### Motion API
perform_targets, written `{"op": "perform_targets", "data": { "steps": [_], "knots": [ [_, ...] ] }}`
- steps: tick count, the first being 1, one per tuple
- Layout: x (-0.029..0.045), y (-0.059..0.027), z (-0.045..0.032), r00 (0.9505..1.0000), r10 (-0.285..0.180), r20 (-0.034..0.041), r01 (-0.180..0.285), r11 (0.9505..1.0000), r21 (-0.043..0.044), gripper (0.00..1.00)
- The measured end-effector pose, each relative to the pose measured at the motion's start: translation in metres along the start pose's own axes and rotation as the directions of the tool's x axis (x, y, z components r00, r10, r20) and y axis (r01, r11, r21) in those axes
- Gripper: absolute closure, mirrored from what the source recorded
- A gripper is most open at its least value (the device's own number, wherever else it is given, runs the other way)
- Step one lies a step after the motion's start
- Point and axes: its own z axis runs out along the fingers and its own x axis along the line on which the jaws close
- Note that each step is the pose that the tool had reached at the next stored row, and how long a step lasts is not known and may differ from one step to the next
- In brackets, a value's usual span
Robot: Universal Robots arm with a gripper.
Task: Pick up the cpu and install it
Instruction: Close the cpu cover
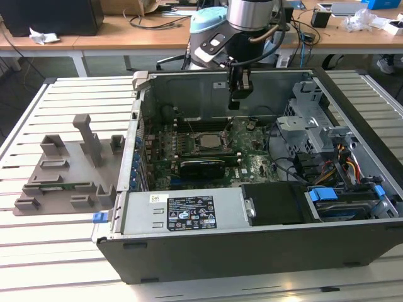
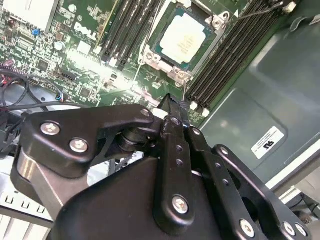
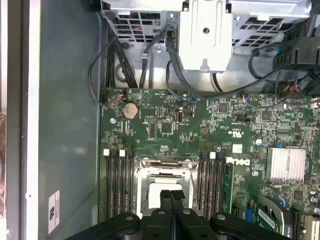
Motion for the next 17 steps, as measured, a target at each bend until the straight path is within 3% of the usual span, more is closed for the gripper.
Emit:
{"op": "perform_targets", "data": {
  "steps": [1,7,17],
  "knots": [
    [-0.0002,0.0065,-0.0002,1.0,0.0,0.0,0.0,1.0,0.0008,0.89],
    [-0.0004,0.014,-0.0004,1.0,0.0,-0.0001,0.0,1.0,0.0017,0.89],
    [-0.0012,0.0392,0.0006,1.0,0.0,-0.0003,0.0,1.0,0.0079,0.89]
  ]
}}
